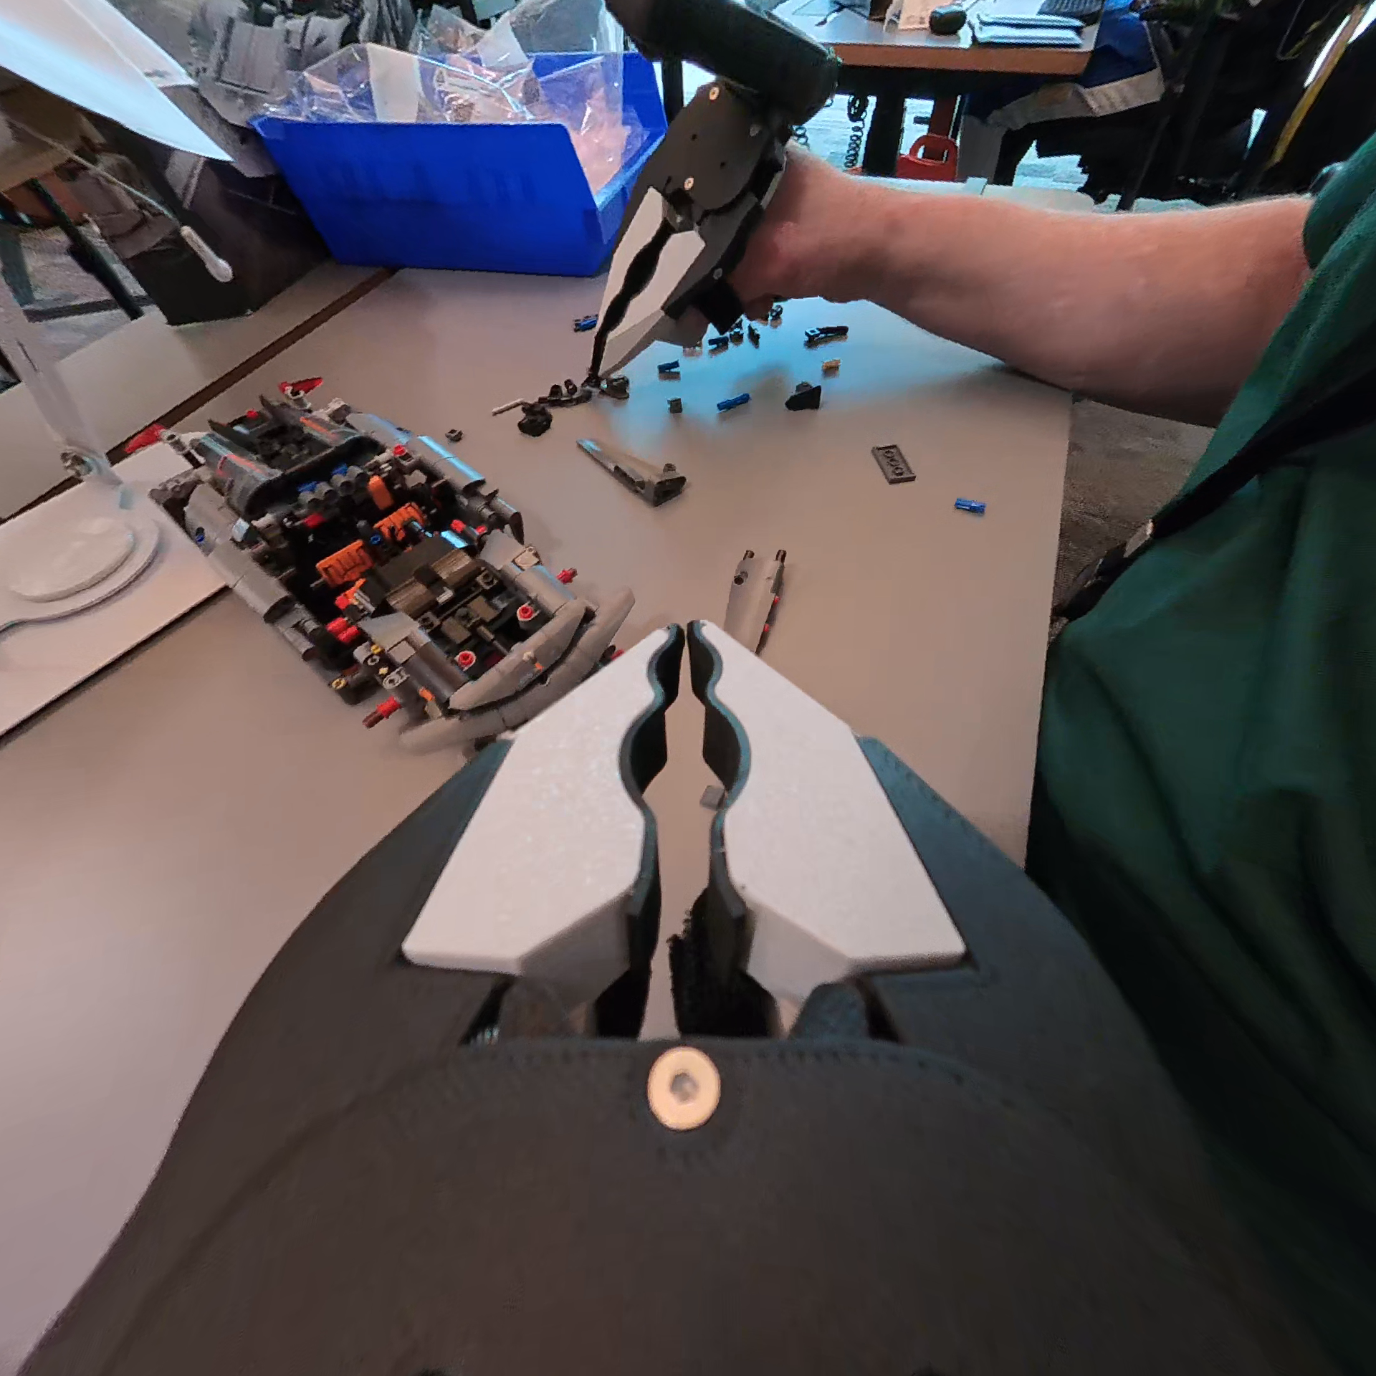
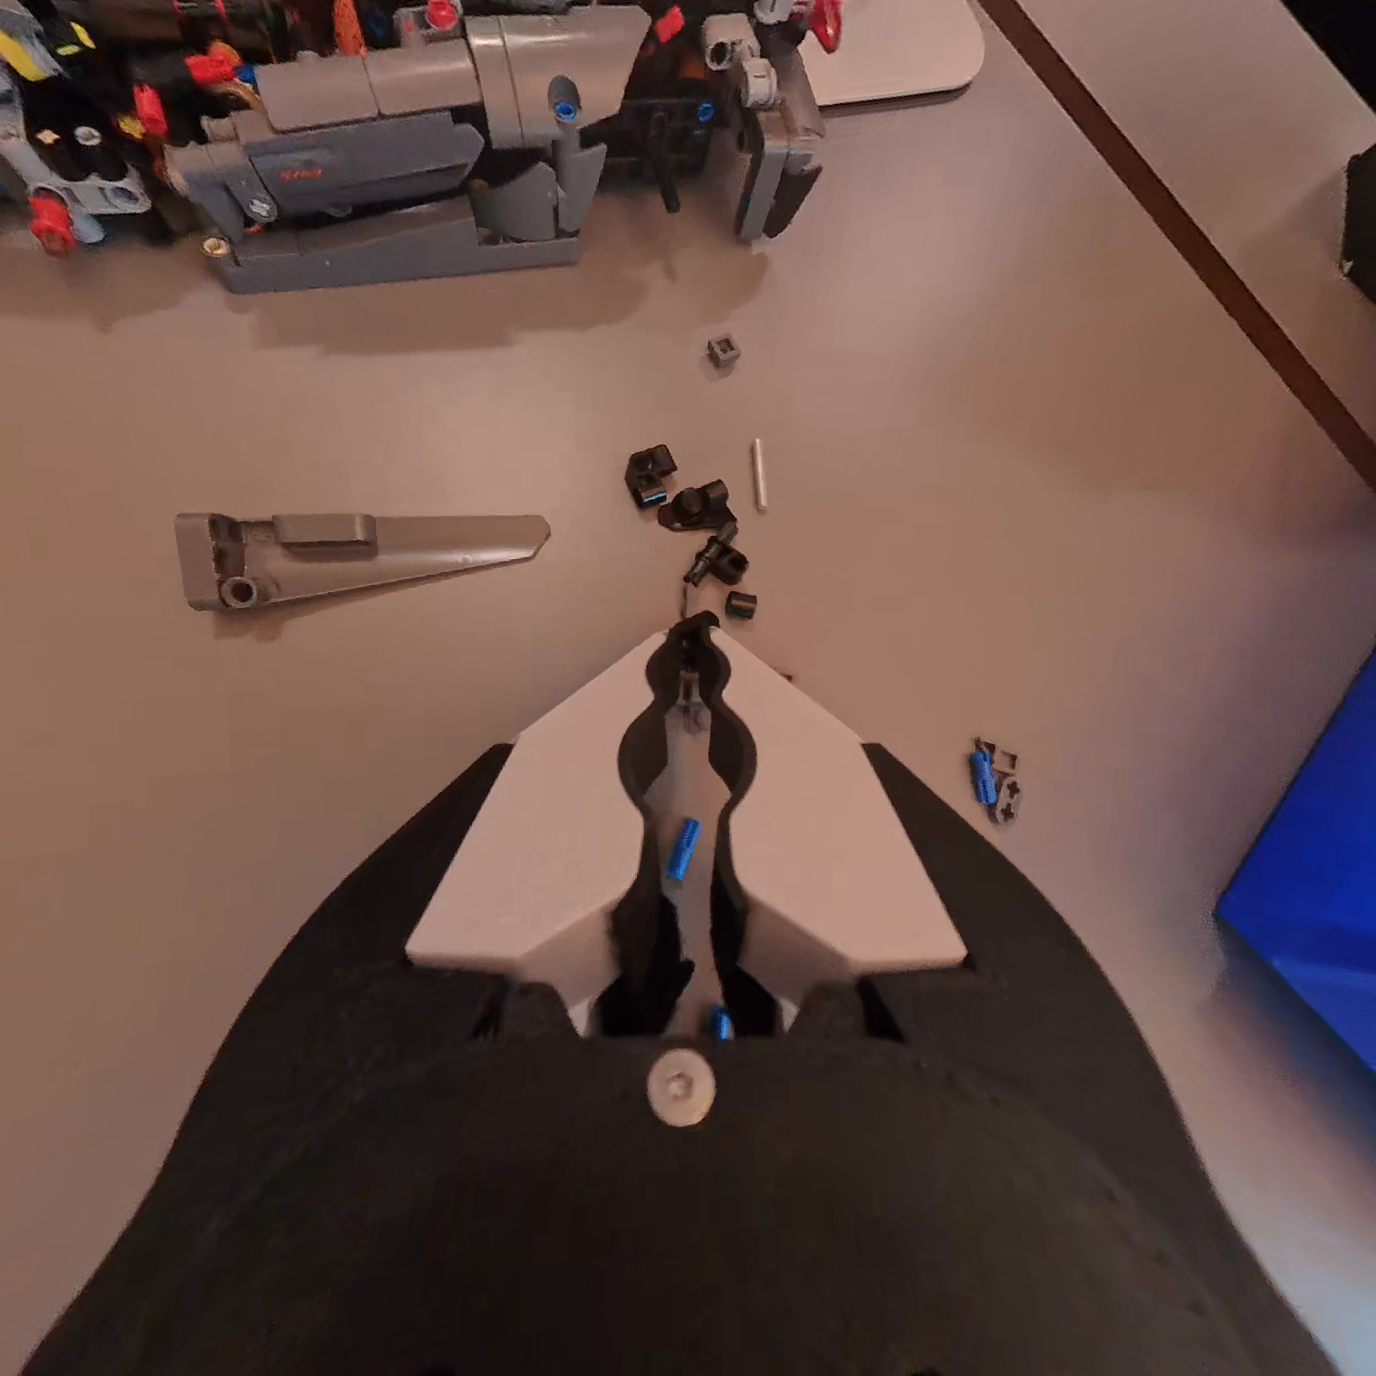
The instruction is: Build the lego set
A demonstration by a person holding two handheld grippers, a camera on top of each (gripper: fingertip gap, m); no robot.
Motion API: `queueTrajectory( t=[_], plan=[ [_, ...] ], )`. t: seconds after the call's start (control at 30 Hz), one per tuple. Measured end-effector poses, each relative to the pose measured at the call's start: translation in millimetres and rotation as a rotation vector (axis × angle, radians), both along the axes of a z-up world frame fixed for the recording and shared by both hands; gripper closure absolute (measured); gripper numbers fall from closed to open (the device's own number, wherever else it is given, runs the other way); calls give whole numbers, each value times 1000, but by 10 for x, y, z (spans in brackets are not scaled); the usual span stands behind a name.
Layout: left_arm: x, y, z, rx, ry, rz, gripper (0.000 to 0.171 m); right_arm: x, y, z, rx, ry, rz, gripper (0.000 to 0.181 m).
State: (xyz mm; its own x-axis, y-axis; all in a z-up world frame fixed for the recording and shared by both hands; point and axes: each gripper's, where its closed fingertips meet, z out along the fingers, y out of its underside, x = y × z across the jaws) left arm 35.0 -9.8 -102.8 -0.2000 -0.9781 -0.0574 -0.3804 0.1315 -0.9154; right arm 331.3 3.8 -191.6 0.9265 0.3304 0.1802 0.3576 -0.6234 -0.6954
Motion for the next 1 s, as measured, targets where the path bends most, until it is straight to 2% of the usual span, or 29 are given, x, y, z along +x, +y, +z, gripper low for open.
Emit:
queueTrajectory(
  t=[0.13, 0.37, 0.53, 0.7, 1.0],
  plan=[
    [101, -35, -18, -11, -4, -16, 171, 3, -19, 64, 33, 116, -14, 181],
    [168, -47, -88, -55, 6, -18, 170, -45, -97, 689, 210, 830, 17, 181],
    [218, -67, -140, -66, 27, -23, 169, 16, -166, 932, 288, 1126, 42, 181],
    [273, -80, -167, -73, 39, -23, 169, 75, -212, 1059, 328, 1274, 63, 181],
    [396, -98, -178, -87, 44, -28, 169, 149, -273, 1188, 370, 1388, 76, 181]
  ],
)
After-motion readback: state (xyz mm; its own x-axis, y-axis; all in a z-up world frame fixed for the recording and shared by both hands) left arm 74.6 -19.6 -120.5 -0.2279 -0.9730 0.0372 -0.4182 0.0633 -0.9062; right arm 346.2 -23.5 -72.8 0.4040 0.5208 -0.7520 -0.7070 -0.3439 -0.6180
